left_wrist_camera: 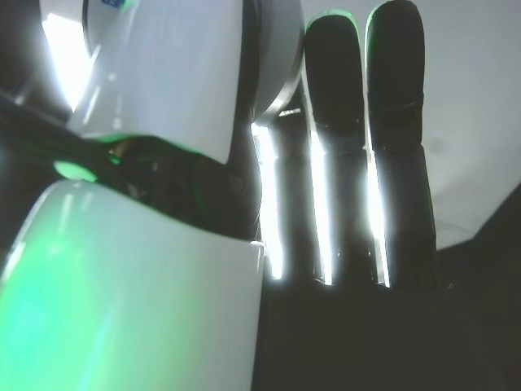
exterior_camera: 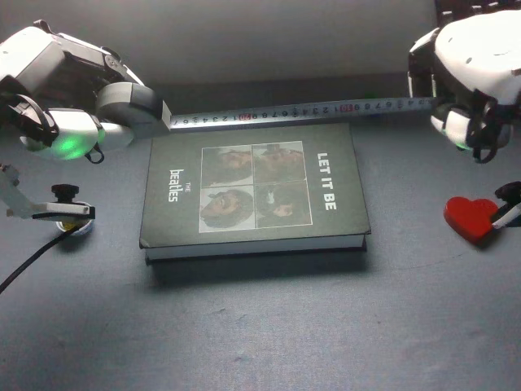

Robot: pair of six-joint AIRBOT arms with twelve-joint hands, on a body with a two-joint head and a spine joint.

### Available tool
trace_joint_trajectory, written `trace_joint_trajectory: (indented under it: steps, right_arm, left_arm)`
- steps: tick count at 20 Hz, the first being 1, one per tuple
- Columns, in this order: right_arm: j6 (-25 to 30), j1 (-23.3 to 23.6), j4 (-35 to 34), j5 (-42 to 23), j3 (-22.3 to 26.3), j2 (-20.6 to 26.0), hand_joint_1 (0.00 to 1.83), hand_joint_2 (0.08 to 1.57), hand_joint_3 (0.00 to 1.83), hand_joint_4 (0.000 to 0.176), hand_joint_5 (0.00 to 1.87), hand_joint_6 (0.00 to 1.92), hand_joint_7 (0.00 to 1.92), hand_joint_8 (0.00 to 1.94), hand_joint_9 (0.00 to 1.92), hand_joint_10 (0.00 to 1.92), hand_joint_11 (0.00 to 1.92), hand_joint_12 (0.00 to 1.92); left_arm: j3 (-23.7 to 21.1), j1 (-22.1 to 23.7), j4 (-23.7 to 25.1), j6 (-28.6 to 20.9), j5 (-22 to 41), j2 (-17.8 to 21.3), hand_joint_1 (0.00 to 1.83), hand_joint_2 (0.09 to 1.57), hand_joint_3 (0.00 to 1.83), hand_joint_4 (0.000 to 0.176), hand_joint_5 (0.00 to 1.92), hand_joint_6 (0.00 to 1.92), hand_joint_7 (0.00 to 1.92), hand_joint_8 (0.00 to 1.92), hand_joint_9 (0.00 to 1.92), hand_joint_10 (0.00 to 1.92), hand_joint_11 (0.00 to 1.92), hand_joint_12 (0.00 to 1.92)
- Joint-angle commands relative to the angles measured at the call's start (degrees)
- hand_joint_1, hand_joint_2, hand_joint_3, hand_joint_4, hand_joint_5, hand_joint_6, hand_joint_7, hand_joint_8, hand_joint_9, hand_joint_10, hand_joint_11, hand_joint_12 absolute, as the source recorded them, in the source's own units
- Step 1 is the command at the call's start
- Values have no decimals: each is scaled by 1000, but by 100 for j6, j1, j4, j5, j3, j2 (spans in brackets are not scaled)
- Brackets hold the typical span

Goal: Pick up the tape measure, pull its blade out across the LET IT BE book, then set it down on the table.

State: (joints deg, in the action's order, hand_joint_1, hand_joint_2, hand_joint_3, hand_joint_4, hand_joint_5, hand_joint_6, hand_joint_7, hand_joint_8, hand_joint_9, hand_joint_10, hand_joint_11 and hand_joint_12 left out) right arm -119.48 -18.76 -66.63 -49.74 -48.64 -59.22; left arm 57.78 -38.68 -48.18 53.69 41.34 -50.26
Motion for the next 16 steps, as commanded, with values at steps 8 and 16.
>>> trace_joint_trajectory:
  steps: [8, 16]
  right_arm:
    - [83, -40, 355, -546, -25, 367, 1351, 1179, 0, 0, 734, 1264, 921, 1026, 814, 1414, 645, 1453]
    - [163, -36, 355, -479, -27, 550, 1351, 1184, 1, 0, 705, 1272, 912, 1049, 821, 1418, 650, 1454]
  left_arm:
    - [35, 40, 115, -9, 723, 65, 1391, 1059, 0, 0, 1109, 602, 1155, 792, 933, 1127, 837, 995]
    - [24, 24, 112, -9, 723, 72, 1391, 1059, 0, 0, 1114, 584, 1148, 808, 929, 1133, 840, 990]
